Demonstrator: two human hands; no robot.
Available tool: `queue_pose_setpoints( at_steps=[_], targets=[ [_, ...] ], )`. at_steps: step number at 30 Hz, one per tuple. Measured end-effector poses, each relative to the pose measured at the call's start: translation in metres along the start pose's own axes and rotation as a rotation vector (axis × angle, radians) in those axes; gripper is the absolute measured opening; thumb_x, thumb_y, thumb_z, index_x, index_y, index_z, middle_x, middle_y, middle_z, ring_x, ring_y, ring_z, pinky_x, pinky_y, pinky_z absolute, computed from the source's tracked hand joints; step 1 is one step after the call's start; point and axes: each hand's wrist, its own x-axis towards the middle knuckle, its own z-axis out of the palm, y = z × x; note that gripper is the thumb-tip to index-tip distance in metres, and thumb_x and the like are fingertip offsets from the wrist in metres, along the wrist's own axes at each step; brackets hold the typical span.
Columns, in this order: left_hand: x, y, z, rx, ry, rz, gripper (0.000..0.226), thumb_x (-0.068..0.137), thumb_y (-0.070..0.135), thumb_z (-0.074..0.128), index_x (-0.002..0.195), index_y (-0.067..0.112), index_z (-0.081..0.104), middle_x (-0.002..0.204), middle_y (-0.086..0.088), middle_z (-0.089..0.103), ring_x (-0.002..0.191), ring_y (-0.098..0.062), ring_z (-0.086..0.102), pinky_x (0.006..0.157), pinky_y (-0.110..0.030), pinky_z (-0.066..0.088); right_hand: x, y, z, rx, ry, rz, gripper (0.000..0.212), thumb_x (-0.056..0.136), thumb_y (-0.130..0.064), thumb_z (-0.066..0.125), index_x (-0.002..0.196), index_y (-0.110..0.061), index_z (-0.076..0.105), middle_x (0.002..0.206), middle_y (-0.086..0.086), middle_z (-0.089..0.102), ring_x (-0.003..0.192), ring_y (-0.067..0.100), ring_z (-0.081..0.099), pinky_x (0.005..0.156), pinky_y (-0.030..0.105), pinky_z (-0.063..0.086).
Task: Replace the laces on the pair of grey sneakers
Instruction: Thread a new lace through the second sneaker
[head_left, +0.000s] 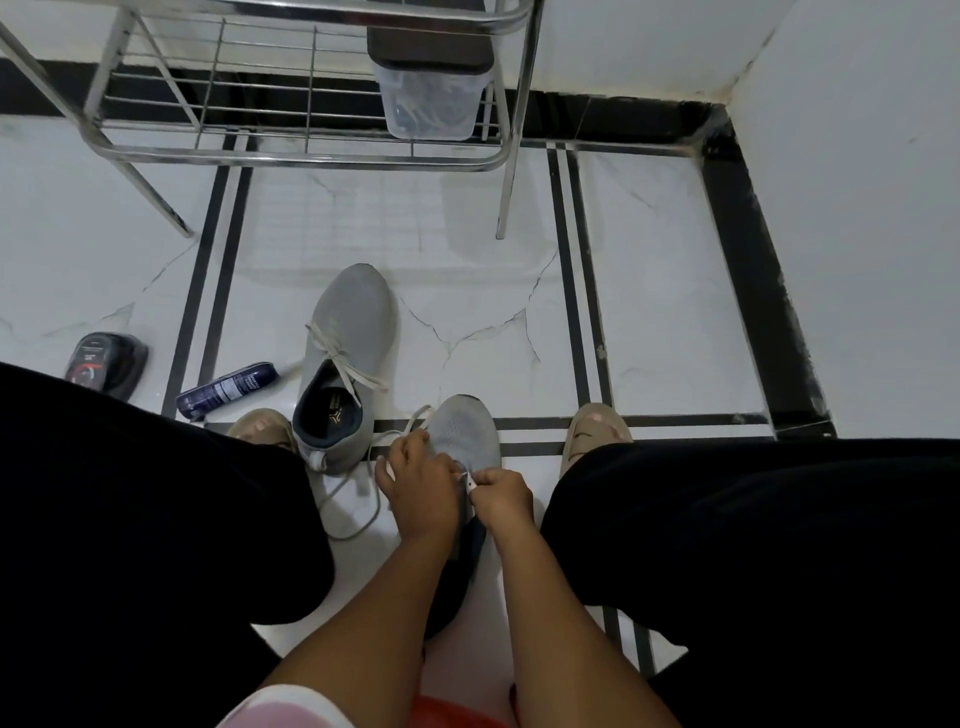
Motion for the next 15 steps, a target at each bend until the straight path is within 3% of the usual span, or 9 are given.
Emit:
queue_pose_setpoints(
  at_steps=[2, 7, 12, 15],
  targets=[
    [0.0004, -0.0013, 0.0027, 0.037, 0.024, 0.015, 0.019, 0.084, 0.035, 0.059, 0.095, 0.030, 0.072, 0.140, 0.008, 0.042, 0.131, -0.017, 0.021, 0.112, -0.040, 0.007, 0.0006, 0.0008, 0.0004, 0.003, 0.000, -0.002, 0.034, 0.088, -0.006, 0.053, 0.117, -0.016, 0.069, 0.124, 0.005, 0.065, 0.113, 0.026, 0.059, 0.095, 0.028, 0.049],
    [-0.0015, 0.0031, -0.0016, -0.146, -0.021, -0.087, 0.012, 0.083, 0.030, 0.064, 0.089, 0.029, 0.075, 0.143, 0.004, 0.038, 0.136, -0.021, 0.021, 0.114, -0.042, 0.011, 0.0022, 0.0021, 0.0010, 0.030, -0.024, -0.003, 0.037, 0.088, -0.006, 0.054, 0.120, -0.018, 0.068, 0.124, 0.004, 0.065, 0.112, 0.025, 0.060, 0.094, 0.028, 0.049],
    [0.0012, 0.0056, 0.0018, -0.098, -0.007, -0.064, 0.012, 0.081, 0.028, 0.064, 0.090, 0.027, 0.072, 0.143, 0.004, 0.035, 0.132, -0.018, 0.017, 0.108, -0.037, 0.007, 0.0040, 0.0041, 0.0008, 0.043, -0.054, -0.004, 0.032, 0.090, -0.010, 0.057, 0.118, -0.017, 0.069, 0.122, 0.004, 0.066, 0.111, 0.025, 0.060, 0.093, 0.027, 0.050],
    [-0.0011, 0.0083, 0.0047, 0.060, 0.069, 0.048, 0.006, 0.081, 0.029, 0.063, 0.082, 0.028, 0.070, 0.130, 0.001, 0.046, 0.119, -0.023, 0.035, 0.095, -0.039, 0.023, 0.0056, 0.0061, 0.0019, 0.067, -0.058, -0.013, 0.025, 0.092, -0.013, 0.057, 0.110, -0.017, 0.073, 0.115, 0.005, 0.069, 0.105, 0.026, 0.062, 0.092, 0.031, 0.052]
  ],
)
